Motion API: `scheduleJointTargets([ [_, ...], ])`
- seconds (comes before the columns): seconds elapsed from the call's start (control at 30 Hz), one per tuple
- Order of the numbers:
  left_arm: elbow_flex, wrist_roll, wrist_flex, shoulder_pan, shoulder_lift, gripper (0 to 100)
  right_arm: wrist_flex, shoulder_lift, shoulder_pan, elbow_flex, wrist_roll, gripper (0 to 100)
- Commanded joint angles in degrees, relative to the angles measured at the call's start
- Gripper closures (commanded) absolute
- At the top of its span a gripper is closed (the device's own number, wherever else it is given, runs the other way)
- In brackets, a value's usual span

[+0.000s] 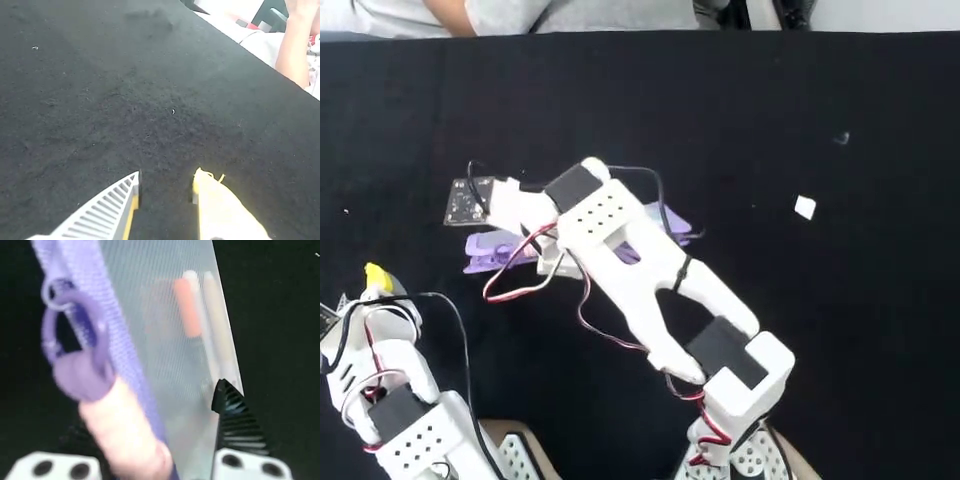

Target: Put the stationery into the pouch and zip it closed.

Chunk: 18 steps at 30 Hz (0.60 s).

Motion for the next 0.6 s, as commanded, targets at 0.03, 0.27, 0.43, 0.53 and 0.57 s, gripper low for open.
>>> scheduleJointTargets([
  [0.03,-1.1,0.26,0.0,-0.31,-0.62,82,5.01,-6.29,-0.44,-6.2,-0.44,76.5],
  [0.27,-1.1,0.26,-0.09,-0.13,-0.62,82,10.64,-6.99,-0.26,-11.03,-0.35,76.7],
  [0.43,-1.1,0.26,-0.09,-0.13,-0.62,82,13.63,-6.9,-0.35,-14.29,3.25,77.0],
  [0.53,-1.1,0.26,-0.09,-0.13,-0.62,82,14.95,-6.9,-0.44,-15.78,3.43,77.0],
  [0.57,-1.1,0.26,-0.09,-0.13,-0.62,82,15.3,-6.9,-0.53,-16.31,3.43,77.0],
])
